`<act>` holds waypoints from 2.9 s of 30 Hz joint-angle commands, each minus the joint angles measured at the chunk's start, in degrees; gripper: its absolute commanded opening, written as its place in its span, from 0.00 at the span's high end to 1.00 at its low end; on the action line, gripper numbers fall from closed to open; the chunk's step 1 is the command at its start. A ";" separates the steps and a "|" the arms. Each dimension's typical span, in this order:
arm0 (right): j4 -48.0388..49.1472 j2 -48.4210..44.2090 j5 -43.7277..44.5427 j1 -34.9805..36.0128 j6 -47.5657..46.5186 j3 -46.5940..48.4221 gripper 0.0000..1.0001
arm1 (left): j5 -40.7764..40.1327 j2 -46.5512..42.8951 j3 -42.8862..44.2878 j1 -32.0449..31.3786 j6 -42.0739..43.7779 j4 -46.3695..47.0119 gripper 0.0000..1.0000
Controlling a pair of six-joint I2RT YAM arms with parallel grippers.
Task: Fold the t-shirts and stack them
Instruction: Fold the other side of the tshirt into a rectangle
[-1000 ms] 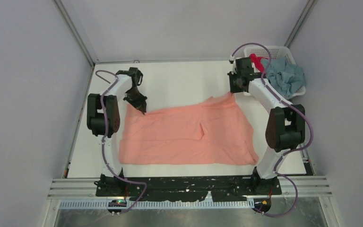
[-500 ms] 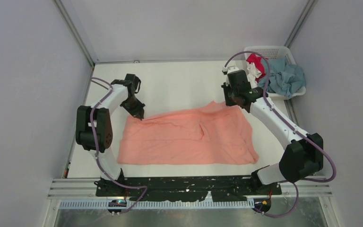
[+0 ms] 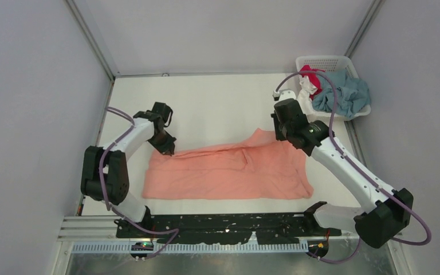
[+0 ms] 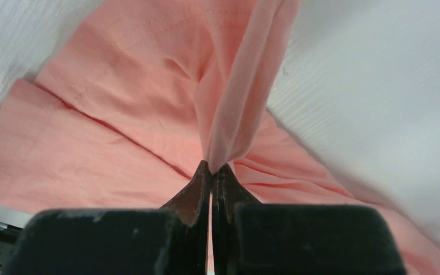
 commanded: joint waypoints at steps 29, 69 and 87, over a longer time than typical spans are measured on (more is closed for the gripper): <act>-9.77 -18.73 -5.57 4.02 15.43 -18.80 0.77 | -5.05 -20.29 -20.15 -7.15 -8.31 2.25 0.63; 22.44 -0.21 -48.72 -0.33 5.08 -29.71 0.05 | 15.39 -8.97 -19.19 12.51 15.77 16.06 0.00; 11.45 -15.36 -32.73 6.96 26.73 -36.22 0.05 | 8.53 -17.13 -13.62 10.11 15.96 8.60 0.00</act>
